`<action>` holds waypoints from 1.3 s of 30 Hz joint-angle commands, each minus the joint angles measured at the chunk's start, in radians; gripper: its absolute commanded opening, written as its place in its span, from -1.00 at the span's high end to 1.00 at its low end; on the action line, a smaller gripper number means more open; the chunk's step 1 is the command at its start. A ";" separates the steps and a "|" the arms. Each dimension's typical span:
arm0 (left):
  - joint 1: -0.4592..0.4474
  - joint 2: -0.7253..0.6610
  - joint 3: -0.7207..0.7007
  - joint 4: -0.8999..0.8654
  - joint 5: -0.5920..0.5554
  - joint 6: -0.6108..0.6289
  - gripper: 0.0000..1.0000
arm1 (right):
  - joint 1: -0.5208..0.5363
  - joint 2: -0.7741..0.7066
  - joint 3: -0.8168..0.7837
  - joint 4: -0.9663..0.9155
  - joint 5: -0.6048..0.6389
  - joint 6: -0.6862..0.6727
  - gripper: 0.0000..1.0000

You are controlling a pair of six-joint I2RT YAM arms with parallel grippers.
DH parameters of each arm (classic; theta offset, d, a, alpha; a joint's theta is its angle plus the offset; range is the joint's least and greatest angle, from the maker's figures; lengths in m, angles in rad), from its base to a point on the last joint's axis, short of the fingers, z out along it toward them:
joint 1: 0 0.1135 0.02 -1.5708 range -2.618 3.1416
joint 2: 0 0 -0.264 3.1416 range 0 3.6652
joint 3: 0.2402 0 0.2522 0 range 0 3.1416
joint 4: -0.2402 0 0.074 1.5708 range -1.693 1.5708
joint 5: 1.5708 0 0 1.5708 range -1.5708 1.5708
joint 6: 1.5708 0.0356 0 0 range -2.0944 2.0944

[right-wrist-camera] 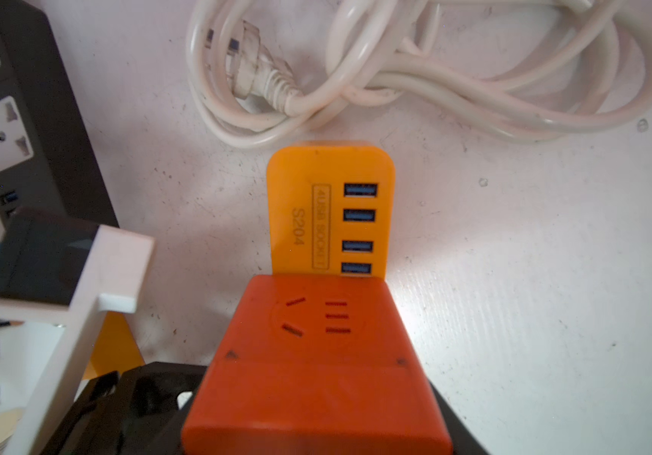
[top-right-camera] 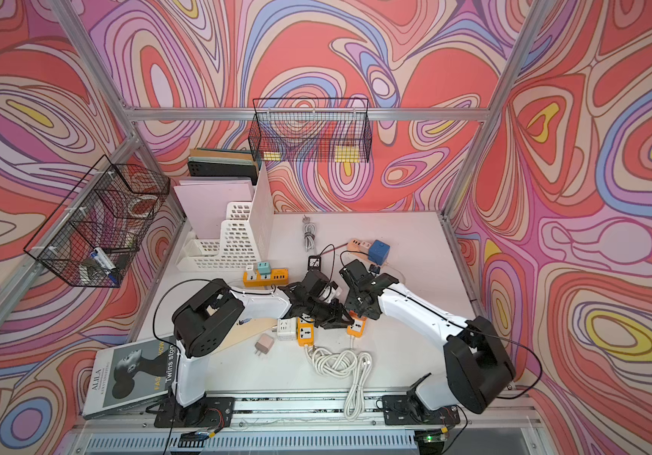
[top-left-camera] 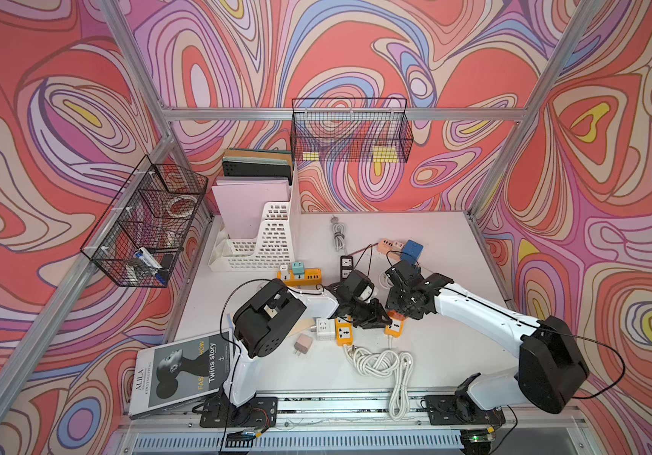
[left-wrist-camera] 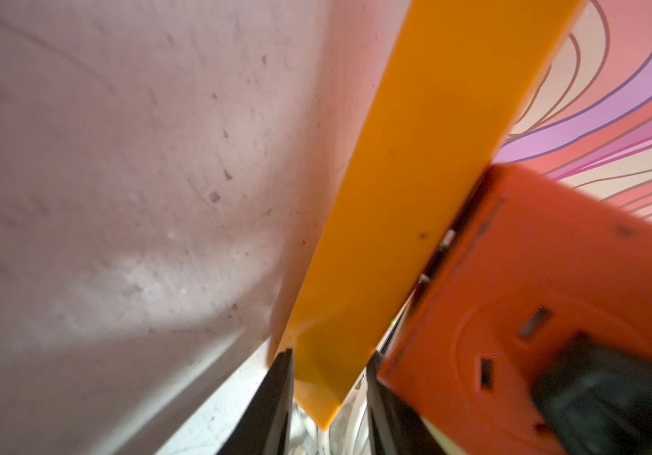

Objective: Pull the plug off the socket
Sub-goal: Remove the plug from the socket.

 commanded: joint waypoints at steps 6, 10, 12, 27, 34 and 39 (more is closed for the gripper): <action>0.013 -0.013 -0.135 0.175 -0.070 -0.026 0.16 | 0.031 -0.078 -0.074 0.149 -0.150 0.046 0.18; 0.017 -0.036 -0.164 0.252 -0.040 -0.035 0.04 | 0.020 -0.058 -0.086 0.193 -0.179 0.043 0.18; 0.016 -0.032 -0.171 0.250 -0.035 -0.038 0.02 | 0.016 -0.044 -0.070 0.198 -0.190 0.031 0.17; 0.031 0.038 -0.104 -0.133 -0.171 -0.067 0.08 | 0.052 0.094 0.162 0.018 -0.139 -0.035 0.19; 0.045 0.062 -0.090 -0.224 -0.197 -0.066 0.09 | 0.095 0.060 0.201 -0.083 -0.050 -0.006 0.19; 0.050 0.072 -0.076 -0.222 -0.189 -0.057 0.08 | 0.095 -0.018 0.103 -0.014 -0.085 0.060 0.19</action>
